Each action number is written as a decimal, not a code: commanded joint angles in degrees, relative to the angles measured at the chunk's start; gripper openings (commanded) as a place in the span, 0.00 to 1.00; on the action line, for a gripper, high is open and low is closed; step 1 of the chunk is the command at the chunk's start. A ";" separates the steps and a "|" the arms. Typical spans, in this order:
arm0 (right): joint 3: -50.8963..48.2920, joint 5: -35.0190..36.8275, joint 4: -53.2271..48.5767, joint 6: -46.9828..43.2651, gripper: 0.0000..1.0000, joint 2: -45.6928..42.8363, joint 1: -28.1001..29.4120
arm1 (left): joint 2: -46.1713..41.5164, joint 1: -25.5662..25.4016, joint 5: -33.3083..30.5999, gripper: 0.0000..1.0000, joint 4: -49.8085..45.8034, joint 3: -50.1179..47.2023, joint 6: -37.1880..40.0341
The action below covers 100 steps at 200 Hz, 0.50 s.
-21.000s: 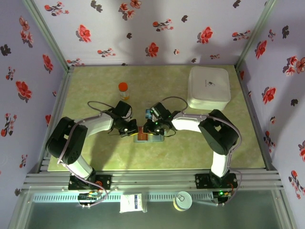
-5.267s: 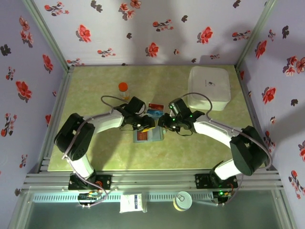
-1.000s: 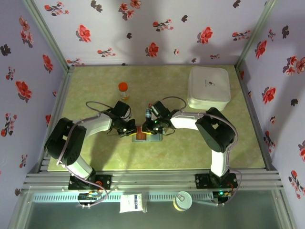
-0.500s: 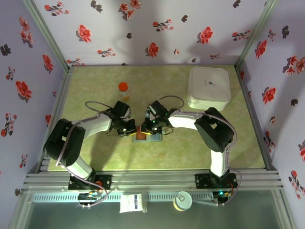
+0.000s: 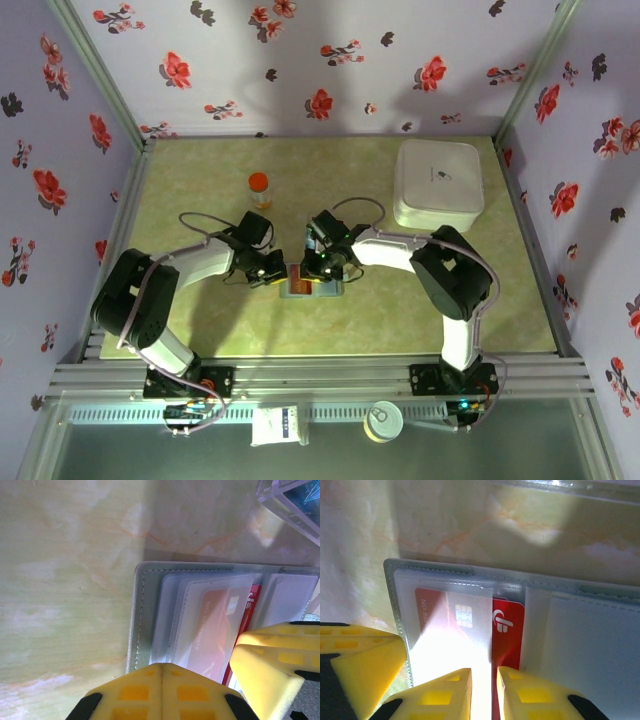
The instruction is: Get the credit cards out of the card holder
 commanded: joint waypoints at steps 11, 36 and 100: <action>-0.30 1.77 -1.16 -1.09 0.23 -3.10 0.45 | -0.98 0.44 0.14 0.00 -1.25 0.22 1.29; -0.98 2.05 -0.63 -0.75 0.24 -4.54 0.38 | -1.93 0.30 0.90 0.00 -1.46 0.90 1.04; -1.99 3.31 -1.28 -0.40 0.29 -6.16 0.06 | 0.83 -1.25 1.96 0.00 -1.46 2.82 1.23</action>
